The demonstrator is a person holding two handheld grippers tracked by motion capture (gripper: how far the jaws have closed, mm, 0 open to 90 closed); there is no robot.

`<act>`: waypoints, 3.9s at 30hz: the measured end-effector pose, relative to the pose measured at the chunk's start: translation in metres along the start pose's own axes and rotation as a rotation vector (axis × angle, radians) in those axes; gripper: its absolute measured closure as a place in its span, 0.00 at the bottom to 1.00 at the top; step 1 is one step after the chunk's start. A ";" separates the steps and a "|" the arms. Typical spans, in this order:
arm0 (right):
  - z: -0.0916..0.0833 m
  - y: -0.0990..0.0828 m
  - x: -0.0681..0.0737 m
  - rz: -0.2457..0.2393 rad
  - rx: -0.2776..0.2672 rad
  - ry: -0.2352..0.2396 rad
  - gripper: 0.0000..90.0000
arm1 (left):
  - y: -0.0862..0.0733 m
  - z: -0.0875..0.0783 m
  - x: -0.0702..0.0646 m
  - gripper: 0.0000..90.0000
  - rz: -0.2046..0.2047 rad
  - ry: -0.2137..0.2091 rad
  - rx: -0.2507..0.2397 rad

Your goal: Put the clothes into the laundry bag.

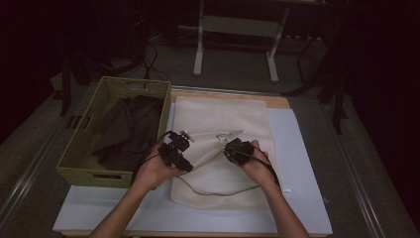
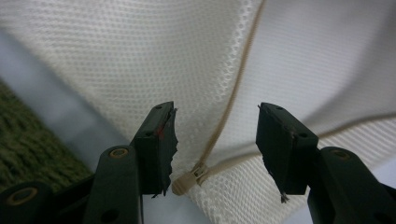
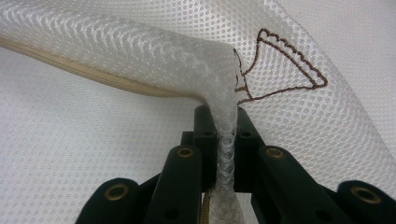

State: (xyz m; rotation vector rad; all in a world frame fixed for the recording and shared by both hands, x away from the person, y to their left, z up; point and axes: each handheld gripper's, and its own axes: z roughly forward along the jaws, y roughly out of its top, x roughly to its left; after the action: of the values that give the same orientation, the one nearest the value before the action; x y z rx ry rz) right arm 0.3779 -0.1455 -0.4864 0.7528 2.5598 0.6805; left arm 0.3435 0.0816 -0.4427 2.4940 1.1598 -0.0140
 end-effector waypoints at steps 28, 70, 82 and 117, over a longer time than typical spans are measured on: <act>-0.008 0.006 -0.003 -0.015 -0.003 0.005 0.92 | -0.005 -0.096 0.055 0.48 0.006 0.093 0.104; -0.004 0.008 -0.002 -0.021 -0.003 0.023 0.91 | -0.032 0.011 0.175 0.00 -0.367 0.265 0.146; -0.007 0.010 -0.001 -0.032 -0.006 0.027 0.90 | -0.033 0.011 0.179 0.30 -0.414 0.372 0.141; -0.012 0.035 -0.017 0.057 -0.040 -0.003 0.95 | -0.011 -0.090 0.163 0.64 -0.312 0.430 0.157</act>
State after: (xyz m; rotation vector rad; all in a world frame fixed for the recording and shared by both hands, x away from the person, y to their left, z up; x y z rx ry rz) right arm 0.3990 -0.1337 -0.4540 0.8159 2.5230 0.7453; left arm 0.4292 0.2388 -0.3906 2.4920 1.7756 0.3765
